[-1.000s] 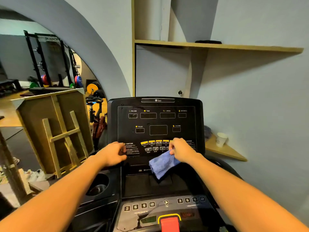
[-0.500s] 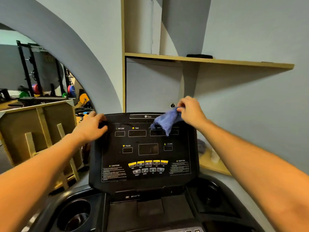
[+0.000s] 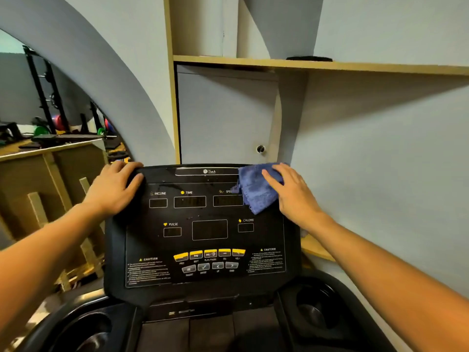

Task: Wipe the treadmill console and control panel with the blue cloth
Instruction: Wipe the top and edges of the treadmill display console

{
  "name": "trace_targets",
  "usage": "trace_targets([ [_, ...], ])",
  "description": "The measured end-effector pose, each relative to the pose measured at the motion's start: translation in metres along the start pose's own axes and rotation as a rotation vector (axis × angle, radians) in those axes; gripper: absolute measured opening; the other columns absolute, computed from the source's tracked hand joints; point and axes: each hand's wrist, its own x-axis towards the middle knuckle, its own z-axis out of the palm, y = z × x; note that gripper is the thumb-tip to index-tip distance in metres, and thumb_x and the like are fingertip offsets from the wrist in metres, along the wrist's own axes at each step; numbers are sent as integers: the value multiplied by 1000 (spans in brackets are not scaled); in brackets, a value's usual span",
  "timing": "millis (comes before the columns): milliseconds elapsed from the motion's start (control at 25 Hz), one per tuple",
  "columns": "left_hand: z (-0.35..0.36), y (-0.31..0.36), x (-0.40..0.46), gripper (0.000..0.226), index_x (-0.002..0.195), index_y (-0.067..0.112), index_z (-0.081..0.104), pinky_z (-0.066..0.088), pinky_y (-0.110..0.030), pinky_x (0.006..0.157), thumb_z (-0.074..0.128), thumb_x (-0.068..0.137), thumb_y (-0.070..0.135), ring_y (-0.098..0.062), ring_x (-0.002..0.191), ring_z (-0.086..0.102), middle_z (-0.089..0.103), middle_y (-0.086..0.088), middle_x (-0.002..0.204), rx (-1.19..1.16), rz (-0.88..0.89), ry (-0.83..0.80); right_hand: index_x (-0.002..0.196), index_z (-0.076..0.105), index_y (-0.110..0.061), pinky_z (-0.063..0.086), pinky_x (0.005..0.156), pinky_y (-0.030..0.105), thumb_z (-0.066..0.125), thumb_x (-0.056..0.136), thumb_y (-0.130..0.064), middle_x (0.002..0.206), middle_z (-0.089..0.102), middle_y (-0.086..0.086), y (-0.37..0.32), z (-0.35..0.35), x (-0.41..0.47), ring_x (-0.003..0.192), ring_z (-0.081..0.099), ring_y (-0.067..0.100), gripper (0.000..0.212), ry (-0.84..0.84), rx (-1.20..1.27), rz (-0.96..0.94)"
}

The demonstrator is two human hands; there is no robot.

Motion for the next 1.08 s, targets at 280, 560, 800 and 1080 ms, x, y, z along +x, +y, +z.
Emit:
trace_targets([
  [280, -5, -14, -8, 46, 141, 16, 44, 38, -51, 104, 39, 102, 40, -42, 116, 50, 51, -21, 121, -134, -9, -55, 160, -5, -12, 0, 126, 45, 32, 104, -44, 166, -15, 12, -28, 16, -6, 154, -14, 28, 74, -126, -71, 157],
  [560, -1, -23, -22, 46, 147, 19, 33, 34, -48, 108, 38, 104, 34, -37, 130, 44, 47, -23, 138, -293, -64, -75, 160, -8, -23, 10, 124, 53, 31, 105, -38, 165, -7, 25, -53, 28, -8, 153, -8, 40, 69, -88, -197, 299],
  [800, 9, -17, -50, 59, 153, 44, 3, 34, -51, 111, 36, 104, 35, -37, 133, 46, 41, -14, 154, -462, -81, -25, 160, -4, -19, 11, 124, 54, 13, 101, -43, 164, -5, 27, -62, 41, -32, 152, -6, 44, 66, -83, -184, 389],
  [1080, 31, -12, -97, 67, 157, 33, -10, 40, -55, 98, 30, 103, 41, -54, 114, 56, 48, -28, 144, -501, -162, 19, 160, -3, -17, 15, 123, 55, 21, 102, -39, 165, -5, 27, -84, 59, -91, 153, -6, 43, 67, -96, -151, 428],
])
